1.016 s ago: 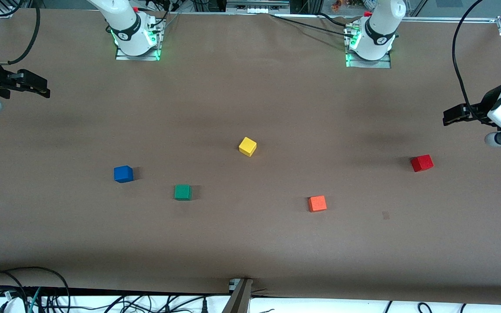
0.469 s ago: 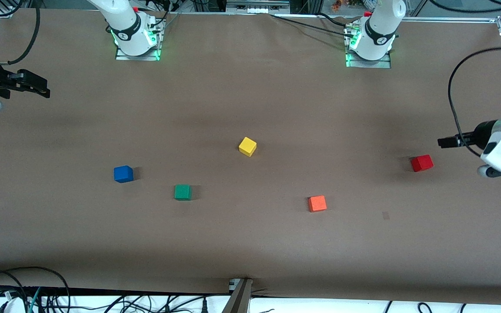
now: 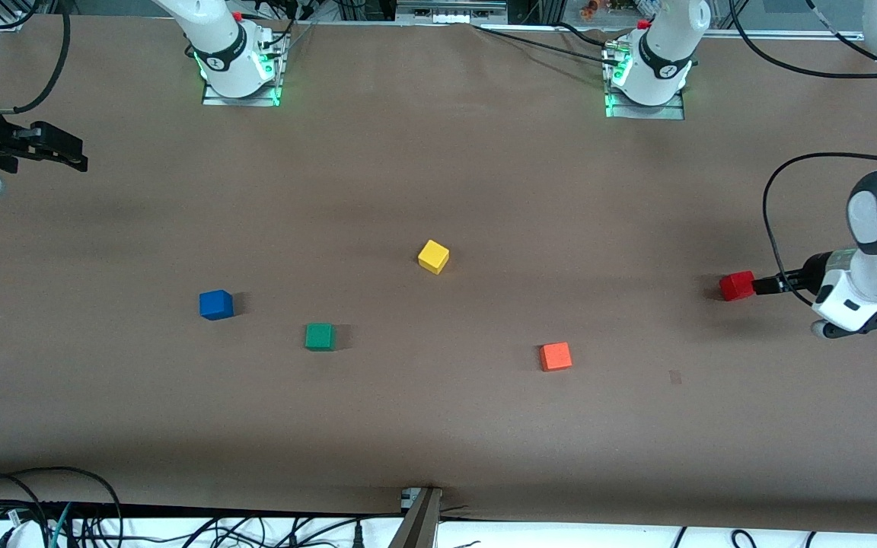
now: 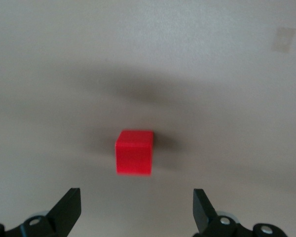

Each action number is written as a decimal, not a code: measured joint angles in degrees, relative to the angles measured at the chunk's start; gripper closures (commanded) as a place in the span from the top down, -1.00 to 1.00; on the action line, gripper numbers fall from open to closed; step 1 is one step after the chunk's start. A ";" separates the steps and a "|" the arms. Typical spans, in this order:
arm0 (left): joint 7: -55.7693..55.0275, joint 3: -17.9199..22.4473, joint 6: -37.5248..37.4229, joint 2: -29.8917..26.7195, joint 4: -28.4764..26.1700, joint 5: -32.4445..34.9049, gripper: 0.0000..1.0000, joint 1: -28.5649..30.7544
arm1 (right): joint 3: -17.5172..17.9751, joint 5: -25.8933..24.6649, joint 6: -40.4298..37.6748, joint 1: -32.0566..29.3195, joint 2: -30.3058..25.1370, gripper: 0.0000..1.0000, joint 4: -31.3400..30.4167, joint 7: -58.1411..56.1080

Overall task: Pass red block to right arm, stack on blue
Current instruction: 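Lower the left gripper onto the red cube and close it, then lift the red cube with the left gripper while the right gripper approaches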

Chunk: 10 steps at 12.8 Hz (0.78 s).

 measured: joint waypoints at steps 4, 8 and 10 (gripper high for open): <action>5.23 0.04 16.45 0.38 -9.84 0.14 1.00 1.28 | 0.00 0.00 0.00 0.00 0.00 1.00 0.00 0.00; 6.66 0.01 18.40 1.64 -11.88 0.15 1.00 2.05 | 0.00 0.00 0.01 0.00 0.00 1.00 0.00 0.00; 6.77 -0.08 18.82 3.10 -12.02 0.15 1.00 2.05 | 0.00 0.00 0.05 0.00 0.12 1.00 -0.02 0.00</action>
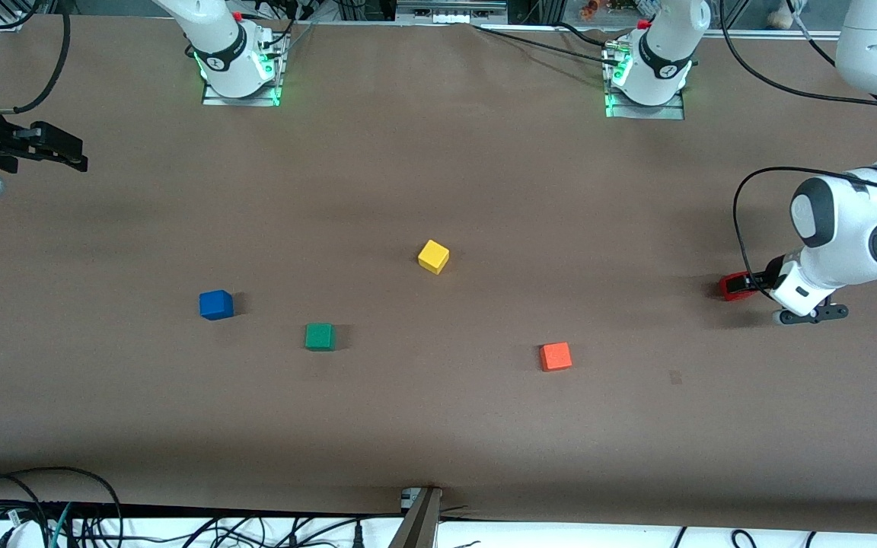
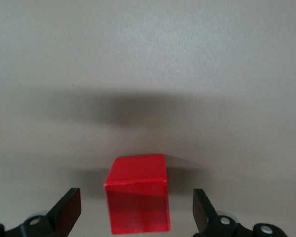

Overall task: Pass red block to right arm, stack on blue
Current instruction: 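Lift the red cube with the left gripper while the right gripper approaches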

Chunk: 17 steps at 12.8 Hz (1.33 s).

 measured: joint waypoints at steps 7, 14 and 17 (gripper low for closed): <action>0.41 0.00 0.91 2.56 0.00 0.00 -0.68 0.01 | 0.62 1.04 2.22 2.37 4.76 1.00 -0.33 0.00; 12.01 -0.81 -0.01 -0.66 1.48 -0.42 -0.55 -0.02 | 0.66 18.92 6.89 4.50 11.19 1.00 -0.48 0.21; 28.56 -2.65 -0.77 -3.14 1.75 -6.88 -0.55 -0.03 | 0.74 28.30 10.26 4.86 14.69 1.00 -0.52 0.21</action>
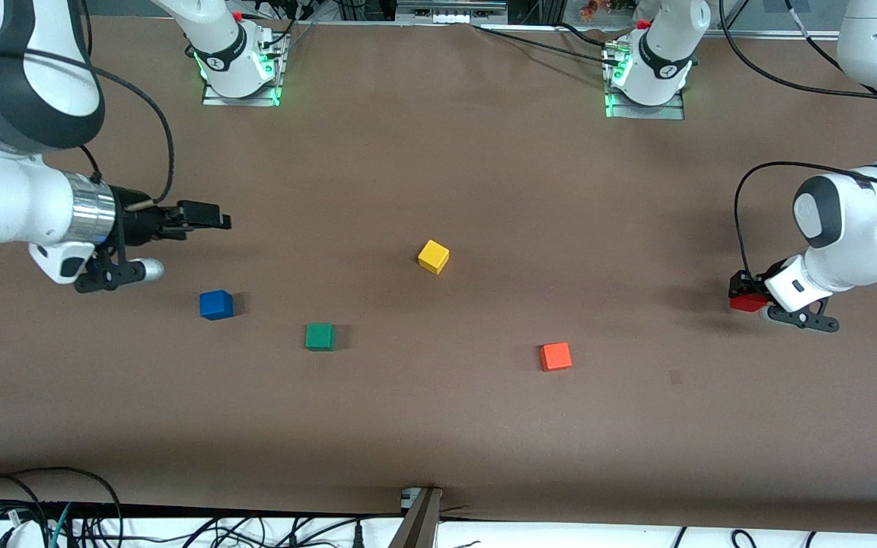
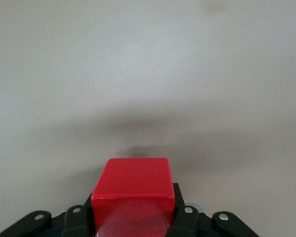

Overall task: Pass red block to right arm, stack on blue
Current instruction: 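Lift the red cube with the left gripper while the right gripper approaches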

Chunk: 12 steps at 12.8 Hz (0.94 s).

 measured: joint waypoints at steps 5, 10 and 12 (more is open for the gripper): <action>28.76 -4.30 0.01 0.61 0.42 -18.45 -0.59 -0.28 | 0.09 20.55 7.64 3.50 6.07 1.00 -0.10 0.00; 49.59 -12.21 -0.05 3.63 4.12 -40.11 -0.71 -0.45 | 0.13 32.25 14.44 8.25 11.78 1.00 -0.14 0.00; 55.29 -15.24 -0.31 4.47 5.33 -48.09 -0.74 -0.44 | 0.13 37.71 17.78 9.65 13.29 1.00 -0.14 0.00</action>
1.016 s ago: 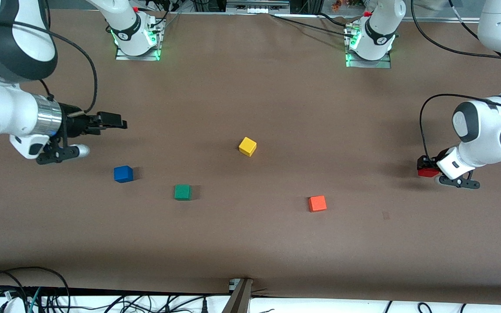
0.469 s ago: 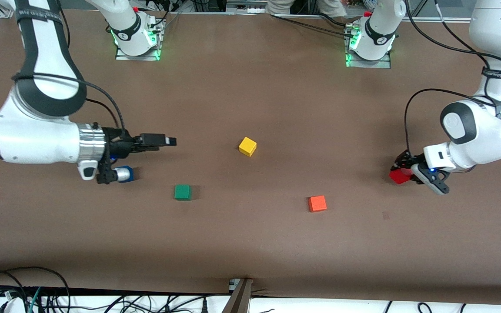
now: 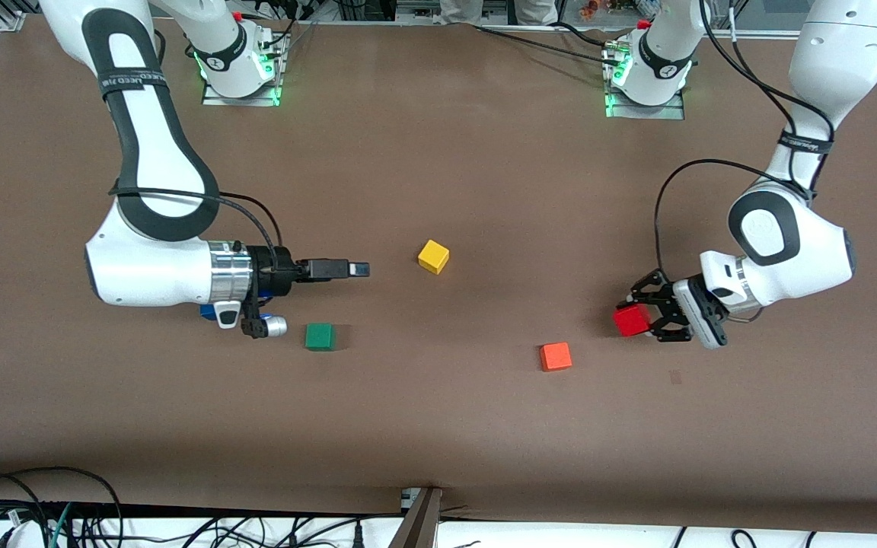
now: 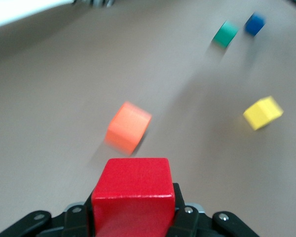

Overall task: Pass red block to right arm, stack on blue
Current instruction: 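Lift the red cube with the left gripper while the right gripper approaches, then close the right gripper on the red cube held by the left gripper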

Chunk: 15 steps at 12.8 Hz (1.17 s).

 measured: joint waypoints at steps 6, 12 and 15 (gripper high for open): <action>12.03 -9.90 -4.91 0.59 4.48 -18.12 -0.93 -1.11 | 0.01 14.18 8.83 5.32 4.18 1.00 -0.01 -0.16; 31.43 -11.65 -5.10 5.66 7.96 -38.03 -0.92 -8.90 | 0.01 23.09 12.63 9.36 5.36 1.00 0.00 -0.22; 33.20 -11.71 -5.42 5.92 8.26 -41.36 -0.90 -10.62 | -0.01 23.27 12.69 9.49 5.37 1.00 0.00 -0.22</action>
